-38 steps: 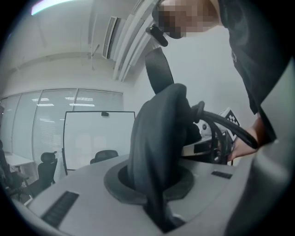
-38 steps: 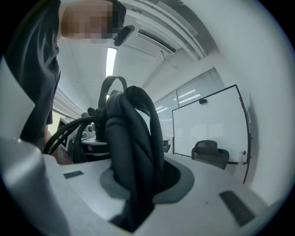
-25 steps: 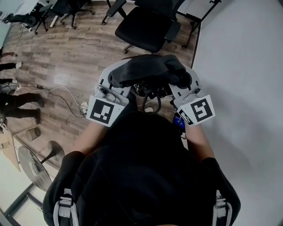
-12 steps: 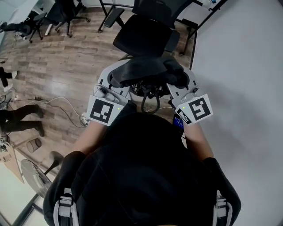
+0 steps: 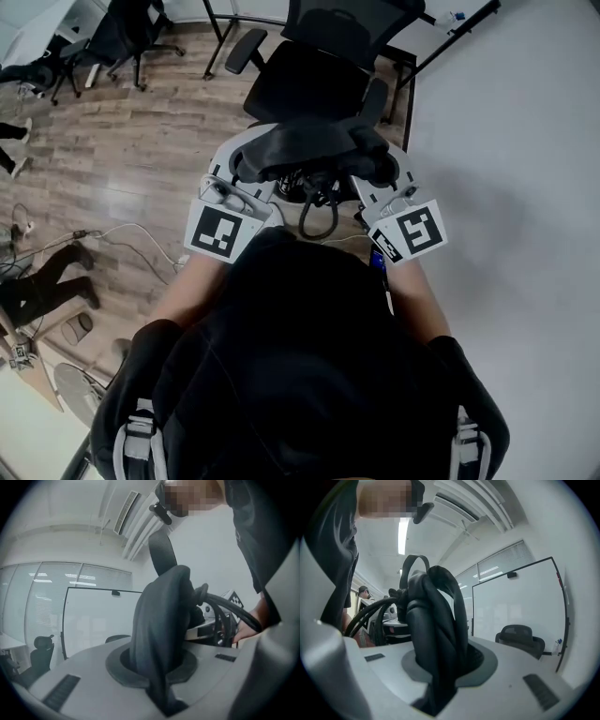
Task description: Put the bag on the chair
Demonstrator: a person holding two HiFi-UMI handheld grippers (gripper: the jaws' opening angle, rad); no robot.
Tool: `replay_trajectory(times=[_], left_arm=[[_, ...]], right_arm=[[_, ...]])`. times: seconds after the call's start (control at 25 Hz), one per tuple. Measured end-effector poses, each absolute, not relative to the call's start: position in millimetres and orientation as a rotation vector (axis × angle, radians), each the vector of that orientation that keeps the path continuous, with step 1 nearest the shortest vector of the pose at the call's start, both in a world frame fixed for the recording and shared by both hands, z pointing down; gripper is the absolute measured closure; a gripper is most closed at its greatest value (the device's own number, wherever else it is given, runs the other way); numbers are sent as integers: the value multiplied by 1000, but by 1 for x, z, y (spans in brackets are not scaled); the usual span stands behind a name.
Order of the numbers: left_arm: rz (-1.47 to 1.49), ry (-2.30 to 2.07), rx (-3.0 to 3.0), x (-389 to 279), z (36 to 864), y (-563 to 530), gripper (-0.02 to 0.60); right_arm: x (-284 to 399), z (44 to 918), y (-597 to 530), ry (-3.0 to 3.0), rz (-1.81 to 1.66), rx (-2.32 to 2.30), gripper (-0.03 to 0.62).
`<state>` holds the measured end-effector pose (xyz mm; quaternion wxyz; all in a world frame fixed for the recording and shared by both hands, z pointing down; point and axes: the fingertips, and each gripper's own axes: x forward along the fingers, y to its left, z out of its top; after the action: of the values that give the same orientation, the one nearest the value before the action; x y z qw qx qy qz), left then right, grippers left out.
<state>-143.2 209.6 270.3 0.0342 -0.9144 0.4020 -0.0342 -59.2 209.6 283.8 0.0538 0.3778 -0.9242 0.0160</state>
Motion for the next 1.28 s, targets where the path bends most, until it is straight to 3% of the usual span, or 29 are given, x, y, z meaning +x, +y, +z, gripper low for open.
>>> replay_trajectory(times=[0.6, 1.28], left_arm=[[-93, 1222, -2827, -204, 273, 141, 538], [-121, 1189, -2827, -160, 274, 49, 538]], right_arm=[[-121, 290, 145, -2772, 50, 1188, 520], [-78, 291, 53, -2763, 10, 1215, 519]])
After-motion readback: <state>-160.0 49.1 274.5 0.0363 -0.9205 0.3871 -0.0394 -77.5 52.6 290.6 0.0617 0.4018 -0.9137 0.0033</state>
